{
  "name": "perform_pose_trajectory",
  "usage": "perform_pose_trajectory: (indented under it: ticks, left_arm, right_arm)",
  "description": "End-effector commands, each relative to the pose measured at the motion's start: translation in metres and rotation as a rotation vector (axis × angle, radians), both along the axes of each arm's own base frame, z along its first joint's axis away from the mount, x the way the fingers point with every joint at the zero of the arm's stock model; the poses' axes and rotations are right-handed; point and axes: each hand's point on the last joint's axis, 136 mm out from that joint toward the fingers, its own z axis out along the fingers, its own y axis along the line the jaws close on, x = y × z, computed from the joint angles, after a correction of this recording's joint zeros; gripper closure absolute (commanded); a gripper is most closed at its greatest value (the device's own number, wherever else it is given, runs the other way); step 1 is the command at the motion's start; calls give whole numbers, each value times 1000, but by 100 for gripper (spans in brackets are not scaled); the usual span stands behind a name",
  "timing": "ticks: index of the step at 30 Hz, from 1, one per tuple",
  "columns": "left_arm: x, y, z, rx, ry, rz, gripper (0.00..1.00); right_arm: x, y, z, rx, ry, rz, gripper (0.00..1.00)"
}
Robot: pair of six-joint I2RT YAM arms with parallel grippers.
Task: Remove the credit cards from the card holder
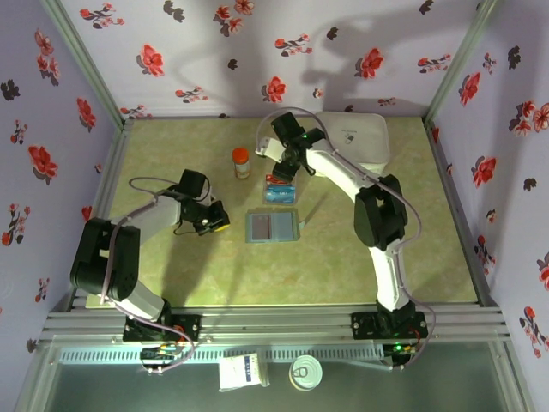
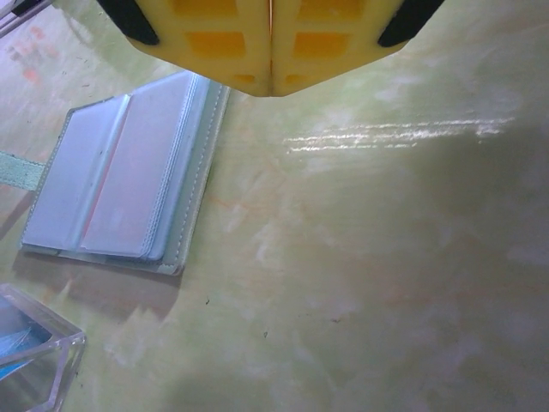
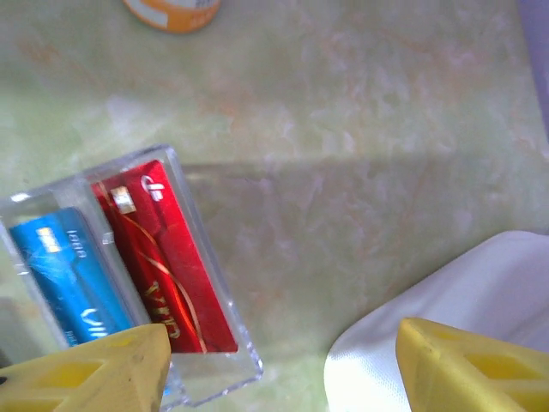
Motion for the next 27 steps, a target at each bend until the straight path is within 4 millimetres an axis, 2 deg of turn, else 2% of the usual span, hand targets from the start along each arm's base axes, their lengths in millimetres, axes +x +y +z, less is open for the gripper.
perform_pose_trajectory:
  ticks: [1,4,8,16,21,27]
  left_arm:
    - [10,-15,5,-47,-12,-15,92]
    - [13,-25,4,-55,-14,-30,92]
    - [15,-37,2,-62,-15,-57,92]
    - [10,-58,-8,-68,3,-113,93]
    - [4,-63,-14,-63,16,-127,95]
    - [-1,-62,-19,-57,28,-123,97]
  right_arm:
    - [-15,11,26,147,3,-118,29]
    - [-27,16,32,278,41,-254,31]
    - [-40,11,32,437,123,-503,41]
    - [-93,21,9,704,450,-822,53]
    - [-121,33,-16,780,659,-918,57]
    - [-139,57,-34,869,831,-895,61]
